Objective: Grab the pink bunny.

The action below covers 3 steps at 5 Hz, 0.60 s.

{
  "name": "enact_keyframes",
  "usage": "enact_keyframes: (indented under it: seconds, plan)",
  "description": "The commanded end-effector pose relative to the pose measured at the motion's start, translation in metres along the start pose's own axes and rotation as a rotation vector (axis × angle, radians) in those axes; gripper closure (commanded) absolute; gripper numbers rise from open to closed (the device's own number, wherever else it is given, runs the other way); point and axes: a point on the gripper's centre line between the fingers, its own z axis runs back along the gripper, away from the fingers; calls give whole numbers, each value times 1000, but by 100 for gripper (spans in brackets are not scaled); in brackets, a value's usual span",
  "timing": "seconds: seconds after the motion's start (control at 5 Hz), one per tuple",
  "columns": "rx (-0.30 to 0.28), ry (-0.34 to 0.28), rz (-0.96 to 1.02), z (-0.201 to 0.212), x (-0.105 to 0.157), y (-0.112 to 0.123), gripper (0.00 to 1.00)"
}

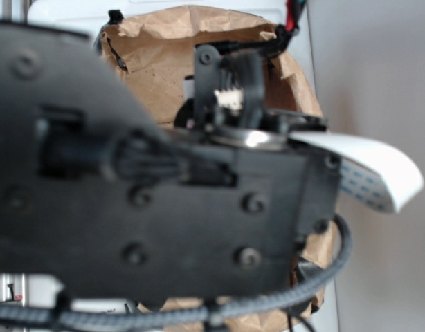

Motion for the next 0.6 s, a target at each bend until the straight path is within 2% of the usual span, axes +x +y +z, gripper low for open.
enact_keyframes:
  seconds: [0.0, 0.2, 0.4]
  plan:
    - [-76, -63, -19, 14, 5, 15, 100]
    - [-91, -63, -21, 13, 4, 16, 100]
    - [-69, -62, -9, 12, 4, 14, 25]
